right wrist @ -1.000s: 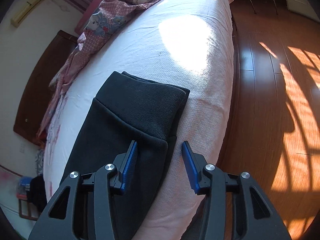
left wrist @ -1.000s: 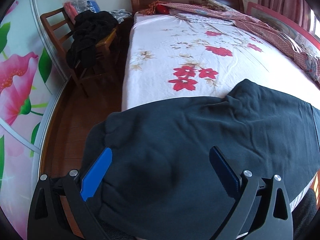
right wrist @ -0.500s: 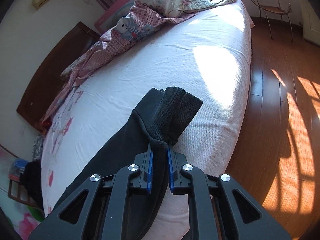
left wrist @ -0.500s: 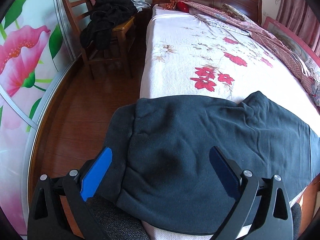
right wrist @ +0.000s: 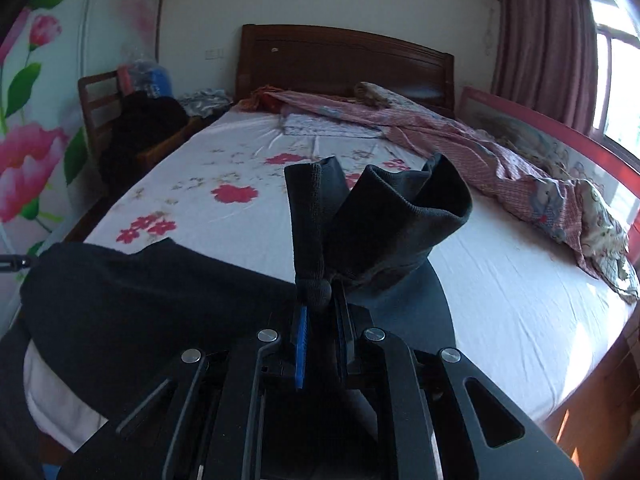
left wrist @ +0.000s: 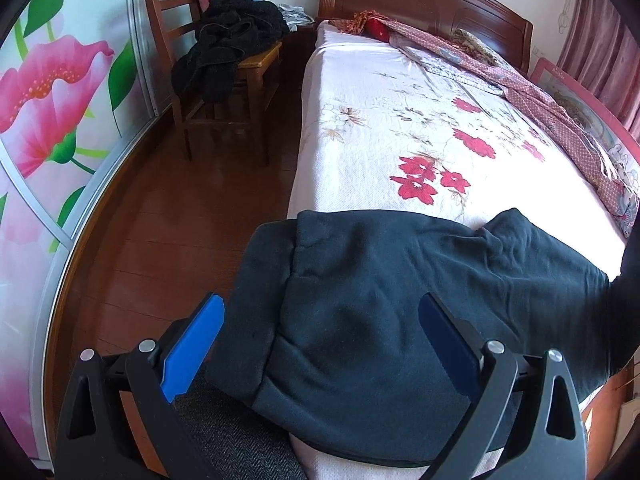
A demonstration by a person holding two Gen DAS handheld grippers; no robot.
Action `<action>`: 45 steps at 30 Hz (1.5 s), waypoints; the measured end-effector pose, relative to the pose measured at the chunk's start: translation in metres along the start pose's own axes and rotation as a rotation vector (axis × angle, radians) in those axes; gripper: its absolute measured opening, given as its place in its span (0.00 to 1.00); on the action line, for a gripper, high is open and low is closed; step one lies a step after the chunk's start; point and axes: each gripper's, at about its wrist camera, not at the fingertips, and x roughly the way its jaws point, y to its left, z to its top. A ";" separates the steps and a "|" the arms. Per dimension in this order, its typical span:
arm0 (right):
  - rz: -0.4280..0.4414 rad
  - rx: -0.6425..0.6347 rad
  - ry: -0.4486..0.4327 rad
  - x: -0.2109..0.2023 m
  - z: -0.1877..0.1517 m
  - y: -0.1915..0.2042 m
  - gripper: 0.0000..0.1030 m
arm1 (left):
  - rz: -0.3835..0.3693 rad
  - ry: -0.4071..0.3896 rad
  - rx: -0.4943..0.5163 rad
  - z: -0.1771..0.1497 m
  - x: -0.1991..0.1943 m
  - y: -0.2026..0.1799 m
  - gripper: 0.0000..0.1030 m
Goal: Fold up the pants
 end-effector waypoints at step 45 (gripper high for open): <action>0.017 0.118 0.250 0.096 -0.016 0.009 0.69 | -0.110 0.056 -0.071 -0.017 0.023 0.065 0.96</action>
